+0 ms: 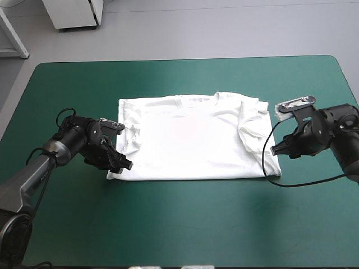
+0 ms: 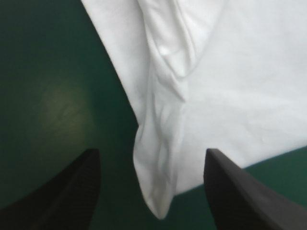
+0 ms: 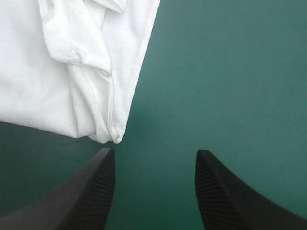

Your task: Fold the cloth

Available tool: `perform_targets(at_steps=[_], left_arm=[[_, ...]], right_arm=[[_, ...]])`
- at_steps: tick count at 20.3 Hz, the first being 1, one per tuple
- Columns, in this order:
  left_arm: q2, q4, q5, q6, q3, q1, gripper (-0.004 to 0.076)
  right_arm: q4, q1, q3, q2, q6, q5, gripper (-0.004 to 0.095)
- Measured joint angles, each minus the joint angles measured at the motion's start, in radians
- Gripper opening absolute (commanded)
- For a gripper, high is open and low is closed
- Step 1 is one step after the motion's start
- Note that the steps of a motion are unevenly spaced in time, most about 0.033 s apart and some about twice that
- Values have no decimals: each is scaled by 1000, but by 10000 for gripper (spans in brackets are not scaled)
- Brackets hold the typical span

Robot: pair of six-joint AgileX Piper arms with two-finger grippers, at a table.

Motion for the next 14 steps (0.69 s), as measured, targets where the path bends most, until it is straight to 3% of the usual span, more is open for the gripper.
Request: perform_targets(at_steps=[5, 7, 10, 12, 14], left_arm=[[82, -23, -15, 2, 0, 0, 459], [96, -46, -15, 18, -3, 0, 419], [111, -53, -2, 38, -14, 1, 214], [114, -63, 1, 47, -18, 1, 12], [116, -85, 1, 66, -20, 1, -9]], right_arm=[[9, 0, 1, 45, -5, -9, 488], [11, 0, 1, 58, -6, -11, 486], [12, 0, 5, 67, -6, -13, 486], [22, 0, 7, 81, -6, -13, 487], [55, 0, 7, 101, -6, -13, 487]])
